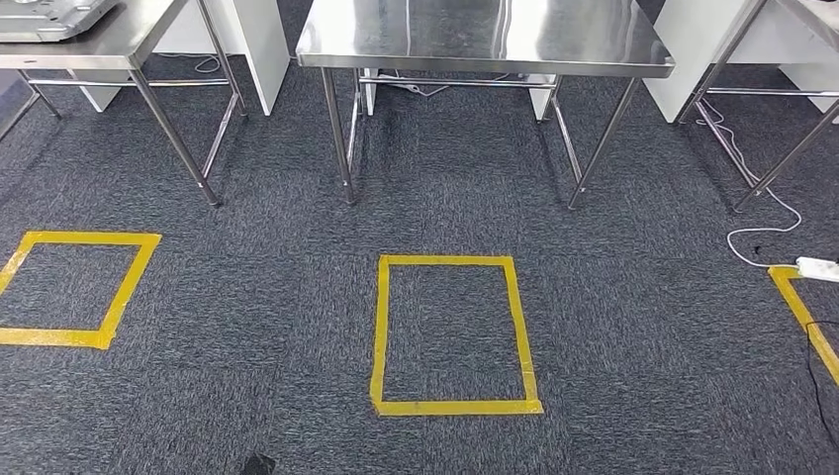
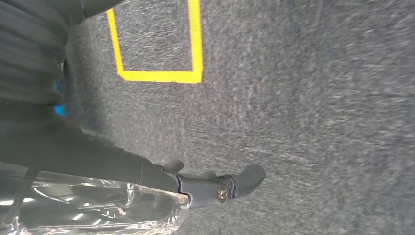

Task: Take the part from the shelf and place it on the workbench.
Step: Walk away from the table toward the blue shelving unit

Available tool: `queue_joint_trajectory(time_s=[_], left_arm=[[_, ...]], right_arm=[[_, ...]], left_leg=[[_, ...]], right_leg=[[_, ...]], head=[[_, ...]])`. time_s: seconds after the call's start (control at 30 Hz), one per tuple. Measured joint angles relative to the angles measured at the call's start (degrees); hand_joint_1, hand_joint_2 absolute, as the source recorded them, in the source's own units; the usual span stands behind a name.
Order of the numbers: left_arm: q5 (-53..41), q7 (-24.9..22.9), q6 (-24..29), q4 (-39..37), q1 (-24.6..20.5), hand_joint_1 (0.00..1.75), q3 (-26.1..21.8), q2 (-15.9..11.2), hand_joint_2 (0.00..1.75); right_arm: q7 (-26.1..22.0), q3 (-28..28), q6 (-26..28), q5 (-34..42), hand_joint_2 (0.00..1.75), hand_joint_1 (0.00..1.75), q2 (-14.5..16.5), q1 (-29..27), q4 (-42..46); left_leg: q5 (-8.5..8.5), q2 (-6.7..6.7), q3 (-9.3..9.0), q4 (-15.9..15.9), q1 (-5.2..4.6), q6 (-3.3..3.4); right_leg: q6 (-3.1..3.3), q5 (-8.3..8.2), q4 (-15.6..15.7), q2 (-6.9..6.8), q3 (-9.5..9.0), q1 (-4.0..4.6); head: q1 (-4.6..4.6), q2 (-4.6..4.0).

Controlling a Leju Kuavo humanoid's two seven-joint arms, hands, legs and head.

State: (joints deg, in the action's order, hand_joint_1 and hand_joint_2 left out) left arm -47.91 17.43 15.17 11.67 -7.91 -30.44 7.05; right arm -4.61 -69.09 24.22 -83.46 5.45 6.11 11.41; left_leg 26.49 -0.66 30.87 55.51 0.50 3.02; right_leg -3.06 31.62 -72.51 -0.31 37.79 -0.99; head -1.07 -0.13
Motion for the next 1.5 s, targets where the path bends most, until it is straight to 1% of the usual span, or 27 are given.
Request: queue_joint_trajectory(time_s=[0.03,0.07,0.1,0.13,0.17,0.2,0.23,0.3,0.33,0.37,0.47,0.53,0.83,1.17,1.23,1.3,1.33,1.37,1.4,1.43,1.47,1.5], left_arm=[[0.0,0.0,0.0,0.0,0.0,0.0,0.0,0.0,0.0],[0.0,0.0,0.0,0.0,0.0,0.0,0.0,0.0,0.0],[0.0,0.1,0.0,0.0,0.0,0.0,0.0,0.0,0.0],[0.0,0.1,0.0,0.0,0.0,0.0,0.0,0.0,0.0],[0.0,0.1,0.0,0.0,0.0,0.0,0.0,0.0,0.0],[0.0,0.1,0.0,0.0,0.0,0.0,0.0,0.0,0.0],[0.0,0.1,0.0,0.0,0.0,0.0,0.0,0.0,0.0],[0.0,0.1,0.0,0.0,0.0,0.0,0.1,-0.1,0.0],[0.0,0.1,0.0,0.0,0.0,0.0,0.1,-0.1,0.0],[0.0,0.1,0.0,0.0,0.0,0.0,0.1,-0.1,0.0],[0.1,0.1,0.0,0.0,0.1,0.0,0.1,-0.1,0.0],[0.3,0.0,0.0,0.0,0.1,0.0,0.2,-0.1,0.0],[0.4,-0.8,0.1,0.0,0.1,0.0,0.2,0.0,0.0],[0.4,-1.0,0.2,0.0,0.1,0.0,0.2,0.0,0.0],[0.5,-1.1,0.1,0.0,0.1,0.0,0.2,0.0,0.0],[0.6,-1.1,0.1,0.0,0.1,0.0,0.2,-0.1,0.0],[0.6,-1.1,0.0,0.0,0.1,0.0,0.2,-0.1,0.0],[0.6,-1.1,0.0,0.0,0.1,0.0,0.2,-0.1,0.0],[0.6,-1.0,0.0,0.0,0.0,0.0,0.2,0.0,0.0],[0.6,-1.0,0.0,0.0,0.0,0.0,0.2,0.1,0.0],[0.6,-0.9,0.0,0.0,-0.1,0.0,0.2,0.2,0.0],[0.7,-0.9,0.0,0.0,-0.1,0.0,0.2,0.2,0.0]], right_arm=[[0.0,0.0,0.0,0.0,1.75,0.0,-0.1,0.0,0.0],[0.0,0.0,0.0,0.0,1.75,0.0,-0.1,0.0,0.0],[0.0,0.0,0.0,0.0,1.75,0.0,-0.1,0.1,0.0],[0.0,0.0,0.0,-0.1,1.75,0.0,-0.1,0.2,0.0],[0.0,0.0,0.0,-0.1,1.75,0.0,-0.1,0.2,0.0],[0.0,0.0,0.0,-0.2,1.75,0.0,0.0,0.2,0.0],[0.0,0.0,0.0,-0.2,1.75,0.0,0.0,0.1,0.0],[0.0,0.0,0.0,-0.2,1.75,0.0,0.0,0.1,0.0],[0.0,0.0,0.0,-0.2,1.75,0.0,0.0,0.1,0.0],[0.0,0.0,0.0,-0.2,1.75,0.0,0.0,0.1,0.0],[0.0,0.0,-0.2,-0.2,1.75,0.0,0.0,0.0,0.0],[0.0,0.0,-0.3,-0.2,1.75,0.0,0.0,0.0,0.0],[0.1,0.0,-0.4,-0.4,1.75,0.0,-0.1,0.1,0.0],[0.4,0.0,-0.4,-0.5,1.75,0.0,-0.1,0.1,0.0],[0.5,0.0,-0.4,-0.5,1.75,0.0,-0.1,0.1,0.0],[0.5,0.0,-0.4,-0.5,1.75,0.0,0.0,0.1,0.0],[0.5,0.0,-0.4,-0.5,1.75,0.0,0.0,0.1,0.0],[0.5,0.0,-0.4,-0.5,1.75,0.0,0.0,0.1,0.0],[0.5,0.0,-0.4,-0.5,1.75,0.0,-0.1,0.1,0.0],[0.5,0.0,-0.4,-0.5,1.75,0.0,-0.1,0.1,0.0],[0.5,0.0,-0.4,-0.5,1.75,0.0,-0.2,0.1,0.0],[0.5,0.0,-0.4,-0.5,1.75,0.0,-0.3,0.1,0.0]], left_leg=[[-0.31,-0.02,0.28,0.1,0.02,-0.21],[-0.59,-0.04,0.52,0.2,0.03,-0.45],[-0.8,-0.05,0.7,0.4,-0.05,-0.73],[-1.0,-0.07,0.8,0.6,-0.16,-1.03],[-1.16,-0.1,0.98,0.7,-0.29,-1.32],[-1.21,-0.09,1.1,0.8,-0.39,-1.57],[-1.08,-0.06,1.09,0.8,-0.42,-1.46],[-0.98,0.05,1.13,0.8,-0.29,-0.5],[-1.08,0.09,1.16,0.7,-0.18,-0.03],[-1.43,0.11,1.21,0.6,-0.04,0.02],[-2.19,0.14,1.3,0.4,0.22,-0.93],[-2.42,0.17,1.35,0.3,0.26,-1.26],[-2.5,0.16,1.61,0.2,0.16,-1.71],[-2.49,0.16,1.92,0.5,-0.06,-1.73],[-2.45,0.17,1.98,0.6,-0.13,-1.71],[-2.36,0.2,2.18,0.9,-0.24,-1.34],[-2.39,0.23,2.29,1.0,-0.3,-1.02],[-2.71,0.2,2.18,0.6,-0.08,-0.62],[-3.14,0.13,1.99,-0.1,0.09,-0.35],[-3.64,0.05,1.87,-0.8,0.31,-0.06],[-4.08,-0.07,1.81,-1.4,0.55,0.1],[-4.3,-0.12,2.01,-1.6,0.55,0.1]], right_leg=[[-0.41,-1.19,3.3,-0.01,-2.64,-0.07],[-0.59,-1.99,7.9,-0.01,-5.89,-0.18],[-0.44,-2.27,12.2,0.06,-8.85,-0.1],[-0.14,-2.18,15.3,0.12,-10.61,0.0],[0.29,-1.94,17.0,0.2,-11.37,0.13],[0.66,-1.9,17.4,0.26,-11.39,0.16],[0.9,-1.94,17.5,0.25,-11.08,0.03],[1.36,-2.04,17.5,0.23,-11.1,-0.1],[1.56,-2.11,17.5,0.23,-11.06,0.07],[1.79,-2.2,17.5,0.24,-11.01,0.23],[2.24,-2.48,17.4,0.21,-10.74,0.57],[2.36,-2.55,17.3,0.19,-10.6,0.65],[2.39,-2.57,17.3,0.18,-10.19,0.92],[2.34,-2.61,17.3,0.14,-10.06,0.8],[2.26,-2.67,17.3,0.13,-10.07,0.66],[1.96,-2.85,17.4,0.1,-10.15,0.22],[1.72,-3.0,17.5,0.08,-10.18,0.04],[1.53,-2.99,17.5,0.06,-10.2,0.09],[1.47,-2.62,17.1,0.08,-9.97,0.23],[1.53,-1.64,15.8,0.12,-9.35,0.34],[1.7,-0.03,13.4,0.16,-8.19,0.38],[1.82,1.95,9.9,0.22,-6.48,0.22]], head=[[0.01,0.0],[0.03,0.0],[0.03,0.0],[0.0,0.0],[-0.03,0.0],[-0.06,0.0],[-0.14,0.0],[-0.37,0.0],[-0.49,0.0],[-0.58,0.0],[-0.63,0.0],[-0.64,0.0],[-0.62,0.0],[-0.6,0.0],[-0.6,0.0],[-0.64,0.0],[-0.64,0.0],[-0.64,0.0],[-0.6,0.0],[-0.52,0.0],[-0.46,0.0],[-0.39,0.0]])
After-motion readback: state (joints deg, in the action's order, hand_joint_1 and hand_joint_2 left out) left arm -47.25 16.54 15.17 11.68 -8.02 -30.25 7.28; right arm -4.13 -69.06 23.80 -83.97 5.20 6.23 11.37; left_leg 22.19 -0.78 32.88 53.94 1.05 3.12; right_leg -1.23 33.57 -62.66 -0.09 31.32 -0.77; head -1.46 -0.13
